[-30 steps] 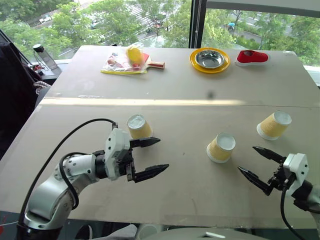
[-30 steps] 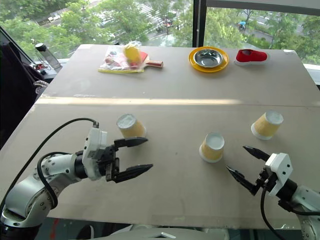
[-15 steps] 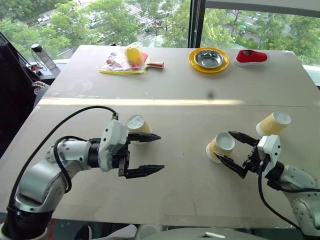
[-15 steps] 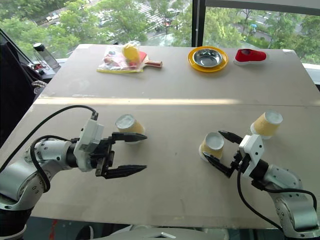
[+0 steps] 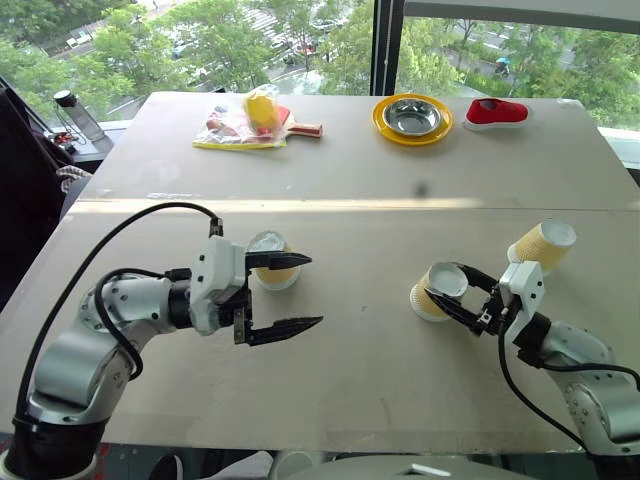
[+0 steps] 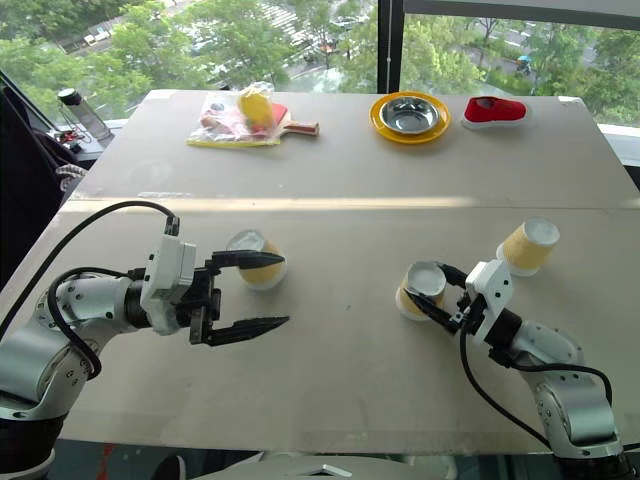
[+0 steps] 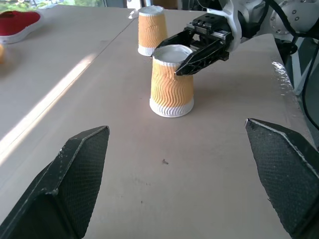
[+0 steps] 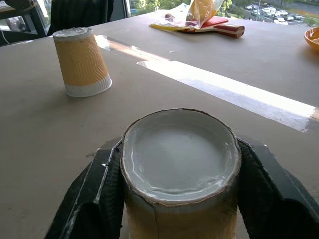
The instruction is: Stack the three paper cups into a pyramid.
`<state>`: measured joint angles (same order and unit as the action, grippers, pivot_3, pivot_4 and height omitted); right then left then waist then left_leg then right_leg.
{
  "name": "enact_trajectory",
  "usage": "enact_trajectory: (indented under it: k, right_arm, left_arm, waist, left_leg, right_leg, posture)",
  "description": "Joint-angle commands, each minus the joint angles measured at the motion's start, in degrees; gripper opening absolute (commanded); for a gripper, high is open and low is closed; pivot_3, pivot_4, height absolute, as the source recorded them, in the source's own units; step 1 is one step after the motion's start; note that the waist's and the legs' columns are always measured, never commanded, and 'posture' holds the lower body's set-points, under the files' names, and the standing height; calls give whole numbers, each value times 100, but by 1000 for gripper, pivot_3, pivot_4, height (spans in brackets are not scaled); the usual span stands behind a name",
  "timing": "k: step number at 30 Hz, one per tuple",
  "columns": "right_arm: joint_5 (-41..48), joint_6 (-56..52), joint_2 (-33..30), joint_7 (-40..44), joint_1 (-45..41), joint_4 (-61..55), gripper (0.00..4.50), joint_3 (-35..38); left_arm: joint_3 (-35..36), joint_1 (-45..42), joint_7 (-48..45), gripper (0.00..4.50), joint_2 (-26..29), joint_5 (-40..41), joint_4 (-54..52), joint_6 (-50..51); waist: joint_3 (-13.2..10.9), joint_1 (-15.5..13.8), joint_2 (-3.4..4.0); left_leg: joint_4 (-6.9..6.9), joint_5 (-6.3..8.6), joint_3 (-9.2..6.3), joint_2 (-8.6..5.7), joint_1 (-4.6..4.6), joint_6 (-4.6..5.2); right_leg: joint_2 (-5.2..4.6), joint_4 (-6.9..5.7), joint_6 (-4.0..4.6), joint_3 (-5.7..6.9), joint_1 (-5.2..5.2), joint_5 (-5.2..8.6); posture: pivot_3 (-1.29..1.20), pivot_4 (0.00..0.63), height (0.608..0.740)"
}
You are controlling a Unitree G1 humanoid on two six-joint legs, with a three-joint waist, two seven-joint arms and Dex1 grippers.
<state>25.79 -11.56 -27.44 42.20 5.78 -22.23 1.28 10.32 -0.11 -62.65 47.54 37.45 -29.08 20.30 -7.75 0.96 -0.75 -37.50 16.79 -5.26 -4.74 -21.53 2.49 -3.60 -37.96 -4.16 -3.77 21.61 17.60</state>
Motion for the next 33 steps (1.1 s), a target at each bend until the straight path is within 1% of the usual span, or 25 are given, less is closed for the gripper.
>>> enact_trajectory:
  k: [1, 4, 8, 12, 14, 16, 19, 21, 22, 24, 25, 30, 33]
  right_arm:
    - [-56, 26, 104, -51, -256, -3, 2345, -112]
    - [-220, -97, 305, -219, -705, 275, 2345, -305]
    - [-611, -179, 656, -359, -1587, 843, 2345, -755]
    - [-904, -666, 1036, -681, -2440, 1556, 2345, -1029]
    - [-991, -765, 1178, -795, -2687, 1791, 2345, -1059]
    - [-1214, -819, 1354, -975, -3068, 2206, 2345, -1153]
    - [-1388, -739, 1600, -1157, -3542, 2785, 2345, -1127]
    - [-1378, -716, 1641, -1156, -3565, 2836, 3213, -1054]
    - [-1169, -796, 1669, -1035, -3485, 2694, 3505, -951]
    - [-895, -943, 1541, -786, -3269, 2194, 4382, -842]
    - [-831, -1023, 1471, -774, -3183, 1974, 4451, -772]
    - [-666, -1421, 1057, -825, -2796, 1019, 4451, -544]
    - [-603, -1204, 557, -620, -2109, 19, 4451, -288]
  left_arm:
    - [212, 228, 161, 4500, -64, -31, -291, -134]
    - [295, 439, 450, 4500, -178, -42, -439, -88]
    - [425, 728, 1104, 4500, -459, 159, -687, 268]
    - [355, 930, 1591, 4500, -629, -43, -833, 394]
    - [314, 952, 1732, 4500, -688, -54, -885, 438]
    - [216, 906, 1936, 4500, -716, -169, -911, 510]
    - [103, 675, 2380, 4500, -887, -276, -895, 652]
    - [-17, 673, 2425, 4500, -900, -331, -963, 703]
    - [-50, 687, 2431, 4500, -903, -340, -980, 712]
    - [-83, 671, 2561, 4500, -973, -365, -963, 750]
    - [-102, 645, 2594, 4500, -1020, -316, -969, 777]
    - [-302, 536, 2562, 4500, -1125, -203, -1046, 891]
    - [-763, 232, 2378, 4500, -1072, -321, -1109, 962]
  waist:
    - [0, -3, 0]
    - [0, -7, -1]
    - [0, 1, -1]
    - [-1, 13, 0]
    - [0, -15, -1]
    - [0, -4, -1]
    - [1, 11, -1]
    - [2, 18, -3]
    - [2, 15, -3]
    - [1, -1, -1]
    - [-1, -2, 2]
    - [-1, 7, 3]
    - [-2, -21, 3]
  left_leg:
    - [0, 0, -1, 0, 0, 0]
    - [0, 0, 0, 0, 0, 0]
    - [-2, -1, -2, 0, 0, -1]
    - [-2, -2, -2, 0, 0, -3]
    - [-2, -2, -4, -1, -1, -4]
    - [-3, -2, -8, -4, -1, -4]
    - [-5, -5, -7, -4, 0, -8]
    - [-6, -7, -14, -4, 0, -12]
    - [-6, -8, -18, -4, 0, -12]
    - [-6, -8, -27, -5, -5, -12]
    - [-6, -8, -34, -8, -8, -12]
    - [-7, -8, -37, -18, -22, -13]
    - [-6, -8, -47, -18, -22, -13]
  right_leg:
    - [0, -1, 0, 1, 1, 0]
    - [-1, 0, 0, 2, 0, 0]
    - [0, -3, 1, 4, 1, -1]
    - [1, -5, 1, 6, 4, -1]
    - [-1, -4, 2, 13, 4, -1]
    - [-13, -4, 4, 46, 4, -2]
    - [-18, -4, 15, 66, 4, -9]
    - [-18, -6, 17, 73, 4, -10]
    - [-21, -8, 17, 85, 4, -11]
    - [-30, -6, 18, 113, 6, -11]
    - [-39, -6, 18, 130, 8, -11]
    - [-46, -3, 19, 138, 26, -11]
    - [-46, -4, 19, 141, 25, -11]
  posture:
    - [0, 150, 740]
    - [0, 150, 740]
    - [0, 150, 740]
    - [0, 150, 740]
    - [0, 150, 740]
    - [0, 150, 740]
    - [0, 150, 740]
    - [0, 150, 740]
    - [0, 150, 740]
    - [0, 150, 740]
    - [0, 150, 740]
    - [0, 150, 740]
    - [0, 150, 740]
